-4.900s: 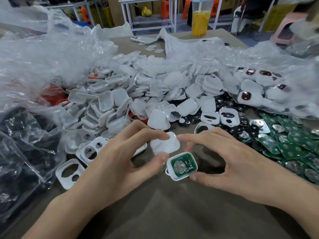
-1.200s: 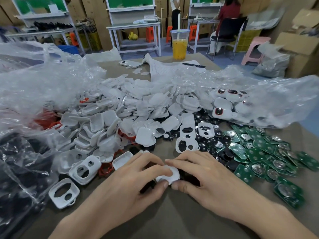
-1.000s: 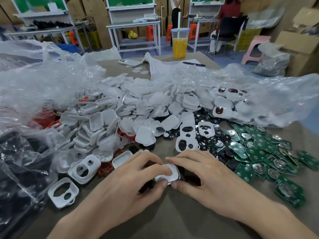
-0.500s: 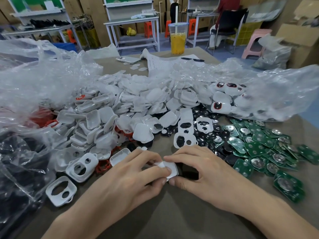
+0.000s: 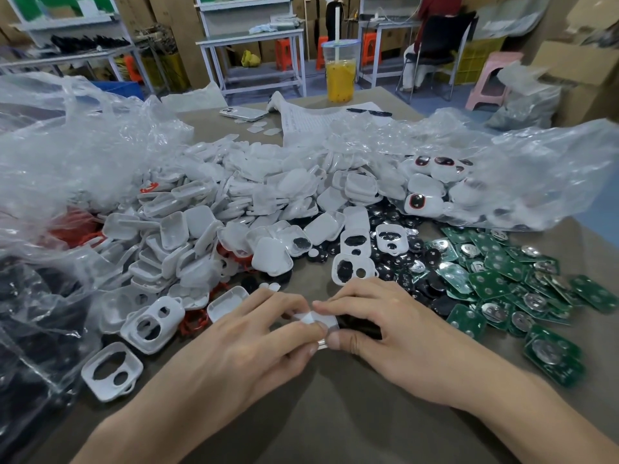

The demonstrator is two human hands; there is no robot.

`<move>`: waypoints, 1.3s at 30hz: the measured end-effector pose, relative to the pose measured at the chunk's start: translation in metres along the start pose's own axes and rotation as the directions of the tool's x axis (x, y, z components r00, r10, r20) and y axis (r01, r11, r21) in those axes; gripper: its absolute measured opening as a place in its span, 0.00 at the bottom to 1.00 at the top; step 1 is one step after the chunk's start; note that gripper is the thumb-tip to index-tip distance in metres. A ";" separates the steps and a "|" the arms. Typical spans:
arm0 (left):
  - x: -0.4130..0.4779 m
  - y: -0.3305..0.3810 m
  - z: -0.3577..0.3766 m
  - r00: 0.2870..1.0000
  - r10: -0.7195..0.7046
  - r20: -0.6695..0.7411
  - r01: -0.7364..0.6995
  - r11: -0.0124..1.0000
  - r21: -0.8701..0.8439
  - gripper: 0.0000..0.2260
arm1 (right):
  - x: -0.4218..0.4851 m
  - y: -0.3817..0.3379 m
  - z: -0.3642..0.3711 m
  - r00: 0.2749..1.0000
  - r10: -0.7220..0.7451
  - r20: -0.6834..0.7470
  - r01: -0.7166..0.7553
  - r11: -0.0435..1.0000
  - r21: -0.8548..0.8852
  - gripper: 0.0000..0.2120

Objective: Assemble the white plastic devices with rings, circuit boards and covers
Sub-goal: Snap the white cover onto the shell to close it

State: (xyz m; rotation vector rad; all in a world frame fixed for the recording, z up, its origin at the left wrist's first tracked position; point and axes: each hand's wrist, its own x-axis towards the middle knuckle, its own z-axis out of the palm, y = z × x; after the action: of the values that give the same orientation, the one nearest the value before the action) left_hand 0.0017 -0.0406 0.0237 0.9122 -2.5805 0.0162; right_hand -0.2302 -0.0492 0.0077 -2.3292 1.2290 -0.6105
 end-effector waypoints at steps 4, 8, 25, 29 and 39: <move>0.000 0.001 0.001 1.000 0.011 0.006 -0.011 1.000 -0.003 0.10 | 0.002 0.001 0.000 1.000 0.012 0.013 -0.012 1.000 0.029 0.18; -0.001 -0.001 0.002 1.000 0.012 0.004 -0.012 1.000 -0.007 0.10 | 0.004 0.002 0.001 0.999 0.022 0.027 -0.024 0.999 0.047 0.17; -0.002 -0.003 0.005 0.996 -0.091 -0.010 0.089 0.987 -0.132 0.10 | -0.001 0.008 -0.002 0.999 0.042 0.025 -0.044 0.997 0.067 0.21; -0.002 -0.002 0.003 0.997 -0.079 -0.001 0.078 0.988 -0.130 0.11 | 0.000 0.007 -0.004 0.998 0.064 0.008 -0.064 0.991 0.116 0.17; -0.002 0.002 0.005 0.992 -0.126 -0.018 0.121 0.979 -0.165 0.08 | 0.004 0.007 -0.004 0.990 0.127 0.058 -0.136 0.969 0.205 0.13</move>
State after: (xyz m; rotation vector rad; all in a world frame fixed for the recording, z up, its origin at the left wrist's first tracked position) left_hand 0.0000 -0.0389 0.0187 1.0000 -2.4522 -0.2137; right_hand -0.2347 -0.0570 0.0080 -2.0603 1.2247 -0.6071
